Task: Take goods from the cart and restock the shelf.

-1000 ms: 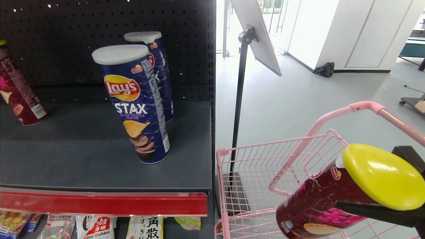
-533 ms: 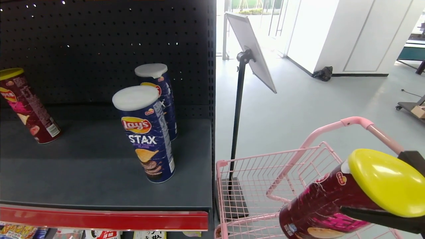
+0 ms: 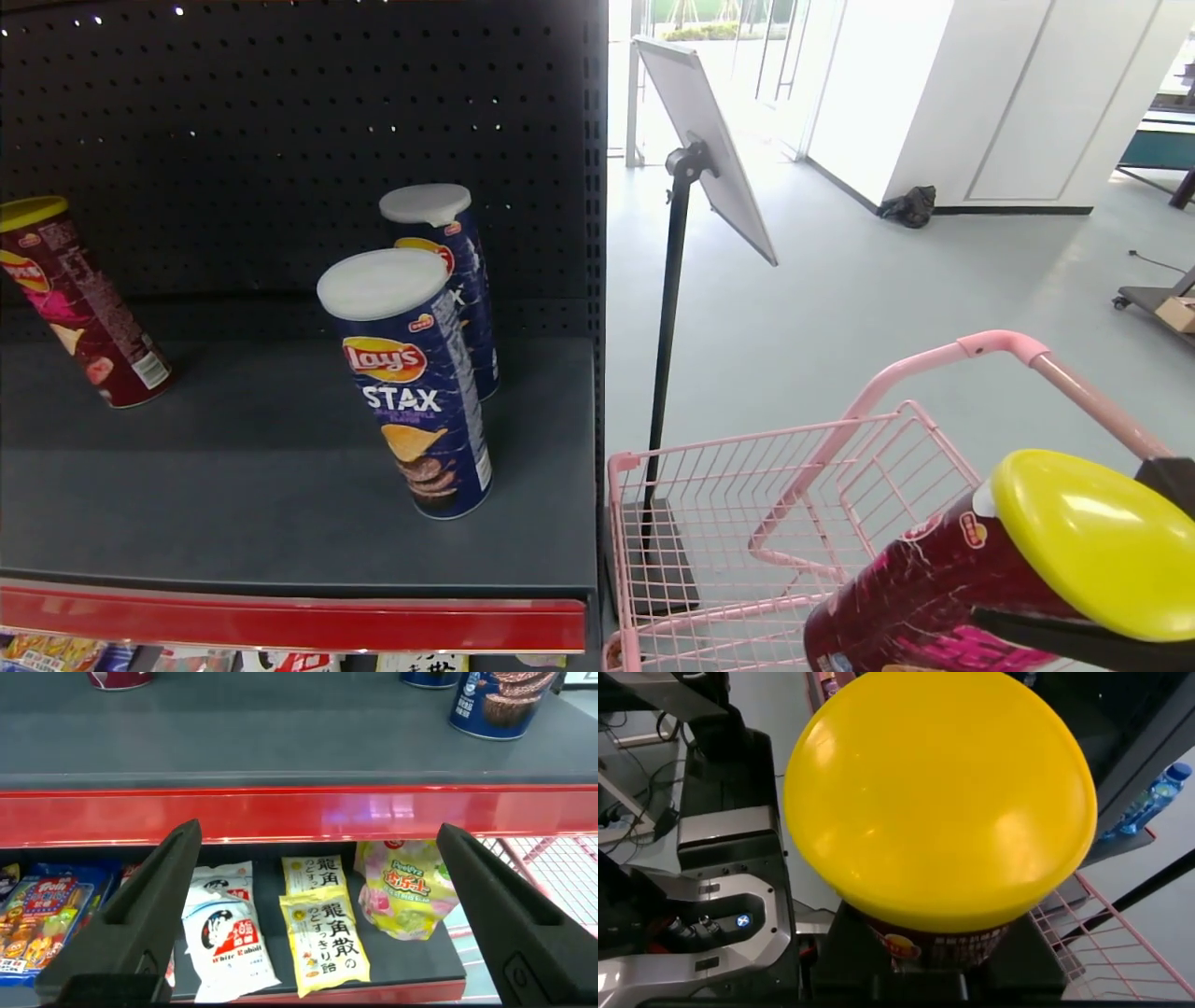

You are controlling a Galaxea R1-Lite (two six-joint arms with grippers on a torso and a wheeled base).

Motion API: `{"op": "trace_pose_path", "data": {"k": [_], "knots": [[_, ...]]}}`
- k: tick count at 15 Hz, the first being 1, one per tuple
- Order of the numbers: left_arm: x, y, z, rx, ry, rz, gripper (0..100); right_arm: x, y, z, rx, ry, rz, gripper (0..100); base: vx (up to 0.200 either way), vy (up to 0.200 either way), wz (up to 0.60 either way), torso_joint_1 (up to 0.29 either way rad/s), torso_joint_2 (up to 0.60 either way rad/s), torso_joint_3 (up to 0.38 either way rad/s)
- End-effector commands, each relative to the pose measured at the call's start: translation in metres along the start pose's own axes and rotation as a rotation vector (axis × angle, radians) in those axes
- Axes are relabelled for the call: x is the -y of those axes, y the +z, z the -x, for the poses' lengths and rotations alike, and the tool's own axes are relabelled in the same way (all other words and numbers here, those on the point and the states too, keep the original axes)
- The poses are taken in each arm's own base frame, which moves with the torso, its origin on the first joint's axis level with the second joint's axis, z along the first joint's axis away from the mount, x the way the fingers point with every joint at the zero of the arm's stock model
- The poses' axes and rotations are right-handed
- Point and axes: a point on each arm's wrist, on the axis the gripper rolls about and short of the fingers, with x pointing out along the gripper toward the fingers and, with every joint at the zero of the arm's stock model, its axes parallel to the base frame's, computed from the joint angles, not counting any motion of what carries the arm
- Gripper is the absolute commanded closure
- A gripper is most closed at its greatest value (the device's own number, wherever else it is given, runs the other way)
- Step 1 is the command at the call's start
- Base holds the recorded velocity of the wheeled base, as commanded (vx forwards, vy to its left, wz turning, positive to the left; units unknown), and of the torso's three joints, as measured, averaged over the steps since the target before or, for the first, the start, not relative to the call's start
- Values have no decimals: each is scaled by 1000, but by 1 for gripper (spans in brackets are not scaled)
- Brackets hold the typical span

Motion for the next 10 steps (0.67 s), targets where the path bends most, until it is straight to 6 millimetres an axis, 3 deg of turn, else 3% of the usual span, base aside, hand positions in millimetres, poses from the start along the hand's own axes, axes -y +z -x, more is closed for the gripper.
{"op": "trace_pose_path", "data": {"k": [1,8,10], "knots": [[0,0,0,1,1,0,0,-1,0,2,2,-10,3,100,0,0,0,0,0,0],[0,0,0,1,1,-1,0,-2,6,8,9,-78,-14,100,0,0,0,0,0,0],[0,0,0,-1,1,-1,0,-3,6,9,10,-84,-13,100,-200,0,0,7,5,2]]}}
